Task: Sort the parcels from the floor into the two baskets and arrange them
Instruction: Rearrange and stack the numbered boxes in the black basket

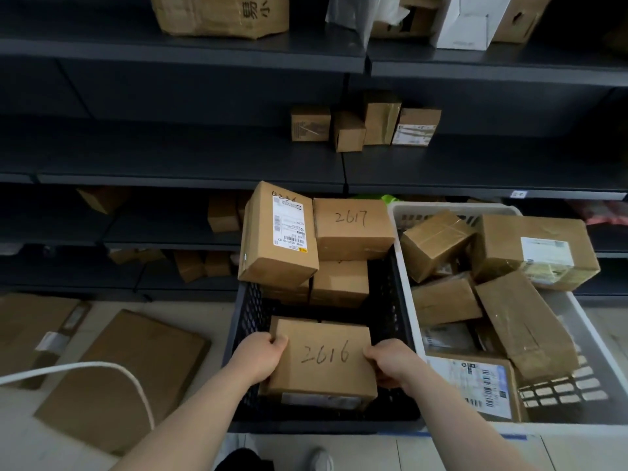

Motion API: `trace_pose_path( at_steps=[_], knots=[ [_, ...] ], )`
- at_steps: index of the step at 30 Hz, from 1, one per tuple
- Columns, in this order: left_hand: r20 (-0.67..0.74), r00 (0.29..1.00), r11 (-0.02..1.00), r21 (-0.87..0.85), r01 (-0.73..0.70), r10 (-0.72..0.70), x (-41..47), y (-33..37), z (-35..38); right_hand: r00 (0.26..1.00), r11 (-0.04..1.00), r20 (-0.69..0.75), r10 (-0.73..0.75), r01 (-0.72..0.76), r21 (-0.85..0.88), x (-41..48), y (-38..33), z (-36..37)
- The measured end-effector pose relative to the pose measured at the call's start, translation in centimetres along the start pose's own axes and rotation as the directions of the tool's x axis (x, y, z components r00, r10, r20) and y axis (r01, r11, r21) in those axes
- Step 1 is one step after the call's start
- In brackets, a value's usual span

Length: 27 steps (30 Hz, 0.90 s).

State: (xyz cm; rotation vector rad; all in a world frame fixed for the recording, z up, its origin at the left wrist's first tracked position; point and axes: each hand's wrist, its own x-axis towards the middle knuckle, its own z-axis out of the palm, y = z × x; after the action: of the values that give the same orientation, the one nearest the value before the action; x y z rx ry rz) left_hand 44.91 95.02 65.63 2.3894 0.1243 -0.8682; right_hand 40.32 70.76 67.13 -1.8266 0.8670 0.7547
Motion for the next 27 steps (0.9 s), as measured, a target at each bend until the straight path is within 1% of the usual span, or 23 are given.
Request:
trace_pose_path(
  at_steps=[3,7,11,15,18,20,23,26,27],
  knots=[
    [0.063,0.996,0.998,0.006,0.060,-0.060,0.5,-1.1,0.7,1.000,0.999,0.010,0.017,-0.017,-0.041,1.0,0.6,1.2],
    [0.111,0.985,0.991,0.033,0.131,-0.134,0.9,-2.1,2.0,0.999,0.990,0.008,0.038,-0.037,-0.135,2.4,1.7,2.3],
    [0.168,0.963,0.976,-0.021,0.219,-0.212,1.0,-2.4,2.8,0.999,0.971,-0.004,0.048,-0.047,-0.236,3.5,2.3,3.2],
    [0.167,0.958,0.971,-0.016,0.240,-0.234,1.0,-2.5,3.3,0.999,0.930,-0.001,0.048,-0.046,-0.364,4.3,2.9,4.0],
    [0.139,0.961,0.971,0.021,0.237,-0.237,1.0,-2.6,3.5,0.999,0.926,-0.012,0.051,-0.052,-0.373,4.5,3.2,4.4],
    [0.147,0.962,0.973,0.020,0.229,-0.230,1.0,-2.7,3.4,0.998,0.924,-0.003,0.057,-0.053,-0.379,4.7,3.3,4.4],
    [0.187,0.950,0.968,0.027,0.249,-0.249,1.0,-2.7,3.1,0.997,0.944,0.001,0.081,-0.076,-0.321,5.1,3.5,4.3],
    [0.161,0.957,0.967,0.120,0.224,-0.241,0.9,-2.6,3.0,0.997,0.947,0.015,0.074,-0.066,-0.313,5.3,3.5,4.7],
    [0.126,0.963,0.965,0.137,0.222,-0.239,0.8,-2.6,2.9,0.997,0.948,0.023,0.070,-0.060,-0.314,5.3,3.4,4.9]
  ],
)
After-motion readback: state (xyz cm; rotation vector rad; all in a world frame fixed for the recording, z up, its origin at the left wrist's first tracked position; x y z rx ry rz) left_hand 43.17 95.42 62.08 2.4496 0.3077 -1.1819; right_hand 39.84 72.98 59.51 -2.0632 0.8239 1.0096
